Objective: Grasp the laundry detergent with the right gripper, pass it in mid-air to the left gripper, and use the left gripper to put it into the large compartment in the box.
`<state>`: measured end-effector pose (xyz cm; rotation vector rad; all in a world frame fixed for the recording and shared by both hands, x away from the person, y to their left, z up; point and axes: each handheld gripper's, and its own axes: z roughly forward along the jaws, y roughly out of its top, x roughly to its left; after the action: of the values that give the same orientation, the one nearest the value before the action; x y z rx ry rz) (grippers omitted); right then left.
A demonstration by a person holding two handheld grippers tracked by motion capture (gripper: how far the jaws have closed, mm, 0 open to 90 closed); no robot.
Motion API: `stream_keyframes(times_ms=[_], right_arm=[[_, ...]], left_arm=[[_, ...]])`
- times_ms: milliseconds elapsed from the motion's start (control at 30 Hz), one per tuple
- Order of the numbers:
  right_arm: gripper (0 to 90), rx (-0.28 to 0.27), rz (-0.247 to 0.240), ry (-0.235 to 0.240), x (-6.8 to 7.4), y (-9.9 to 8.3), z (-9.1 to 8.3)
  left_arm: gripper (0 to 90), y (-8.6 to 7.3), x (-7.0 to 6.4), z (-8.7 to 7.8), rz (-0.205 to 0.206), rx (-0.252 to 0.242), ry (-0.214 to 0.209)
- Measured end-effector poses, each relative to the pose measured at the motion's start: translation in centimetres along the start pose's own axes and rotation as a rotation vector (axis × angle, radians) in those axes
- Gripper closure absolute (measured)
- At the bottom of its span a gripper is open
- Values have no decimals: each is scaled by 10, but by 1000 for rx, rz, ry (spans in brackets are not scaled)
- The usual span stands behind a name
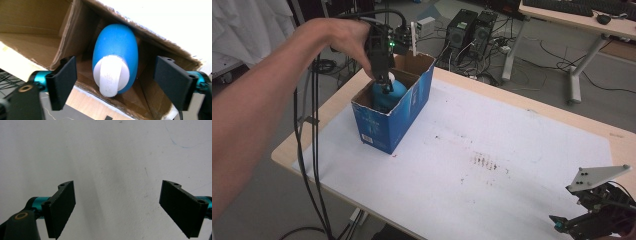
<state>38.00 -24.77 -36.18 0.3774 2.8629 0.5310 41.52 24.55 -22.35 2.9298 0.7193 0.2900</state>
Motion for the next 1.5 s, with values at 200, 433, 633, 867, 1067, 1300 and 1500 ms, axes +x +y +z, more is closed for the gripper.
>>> stream_keyframes(times_ms=[200, 433, 633, 867, 1067, 1300, 1500], right_arm=[[131, 3, 0, -1, 0, 0, 0], [131, 3, 2, -4, 1, 0, -1], [131, 4, 4, -6, 2, 0, -1], [131, 4, 8, -10, 2, -1, -3], [131, 4, 11, -12, 3, 0, -4], [131, 5, 18, -18, 0, 1, -6], [131, 2, 25, -26, -2, 3, -10]], left_arm=[[187, 7, -6, -13, 30, -9, 15], [187, 28, -18, -30, 87, -33, 34], [187, 56, -32, -36, 144, -47, 31], [187, 94, -51, -33, 227, -36, 25], [187, 126, -69, -19, 298, -40, -4], [187, 151, -90, 12, 356, -23, -57], [152, 166, -106, 41, 365, -25, -105]])
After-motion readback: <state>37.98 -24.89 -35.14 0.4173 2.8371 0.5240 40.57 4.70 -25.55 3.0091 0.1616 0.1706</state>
